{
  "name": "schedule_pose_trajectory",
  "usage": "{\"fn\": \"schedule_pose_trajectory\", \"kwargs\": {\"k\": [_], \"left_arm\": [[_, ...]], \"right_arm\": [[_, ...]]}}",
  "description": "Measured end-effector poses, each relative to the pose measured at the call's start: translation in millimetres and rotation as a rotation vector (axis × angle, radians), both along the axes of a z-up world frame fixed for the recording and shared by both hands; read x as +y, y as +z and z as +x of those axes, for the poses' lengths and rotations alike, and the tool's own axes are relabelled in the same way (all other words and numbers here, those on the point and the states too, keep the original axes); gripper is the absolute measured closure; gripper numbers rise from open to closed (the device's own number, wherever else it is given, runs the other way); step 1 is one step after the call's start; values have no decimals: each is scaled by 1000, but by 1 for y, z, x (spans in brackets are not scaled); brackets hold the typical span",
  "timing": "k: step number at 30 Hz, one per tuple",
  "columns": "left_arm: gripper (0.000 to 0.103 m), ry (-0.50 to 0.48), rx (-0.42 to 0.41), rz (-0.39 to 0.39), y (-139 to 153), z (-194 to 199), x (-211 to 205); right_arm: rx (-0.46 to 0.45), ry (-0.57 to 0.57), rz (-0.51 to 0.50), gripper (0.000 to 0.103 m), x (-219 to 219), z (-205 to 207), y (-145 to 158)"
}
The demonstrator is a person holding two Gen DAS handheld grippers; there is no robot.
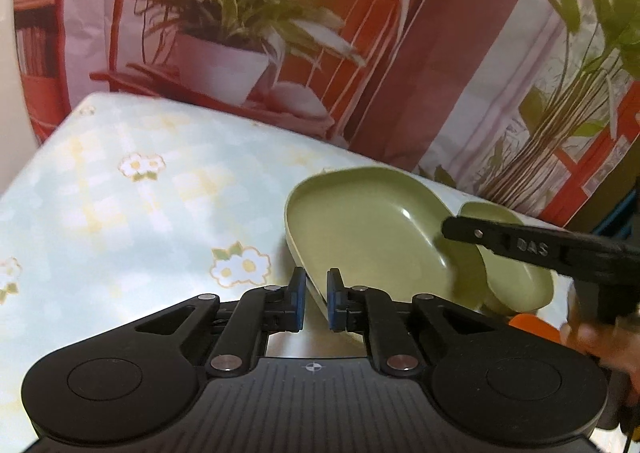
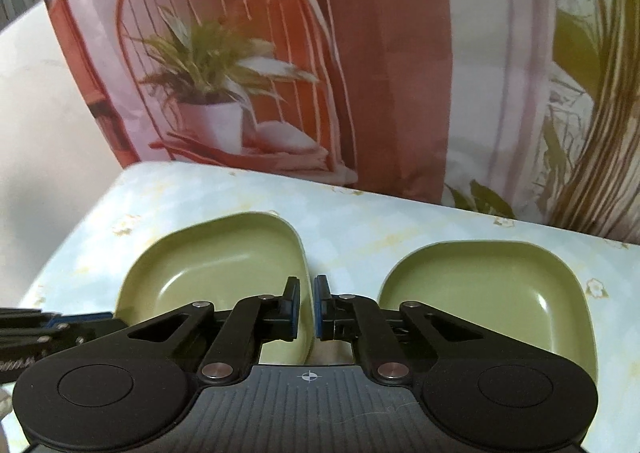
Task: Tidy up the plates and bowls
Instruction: 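Grasp a green plate rim with the left gripper while the right gripper approaches the other green plate, then lift the green plate with the left gripper and lower it onto the orange plate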
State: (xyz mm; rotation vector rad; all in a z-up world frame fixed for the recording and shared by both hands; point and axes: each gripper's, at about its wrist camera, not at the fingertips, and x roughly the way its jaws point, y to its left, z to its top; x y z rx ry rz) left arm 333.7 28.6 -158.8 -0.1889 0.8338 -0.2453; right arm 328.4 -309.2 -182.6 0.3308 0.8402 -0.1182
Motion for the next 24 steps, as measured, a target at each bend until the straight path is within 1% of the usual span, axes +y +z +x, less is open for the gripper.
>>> {"fn": "schedule_pose_trajectory", "kwargs": {"k": [3,5,8,12,18,24], "left_arm": [[91,-11,-19,-2,14,-7,-1],[91,-36,-35,13,23,-12,-8],[91,-82,-51,13,32,-20,-22],[91,-152,-70,20,40,-32,-49],[91,-267,-83,32,40,-52,-87],[91,-365,-69,73,30,-64,-118]], "right_arm": [[-44,-6,23,96,3,-18,16],[-76,-12,25,96,3,-33,26],[-121,-26,19,96,0,-60,40],[-156,-69,-4,96,-9,-100,50],[-206,-160,-7,96,-26,-168,60],[-234,-251,15,95,-30,-231,53]]}}
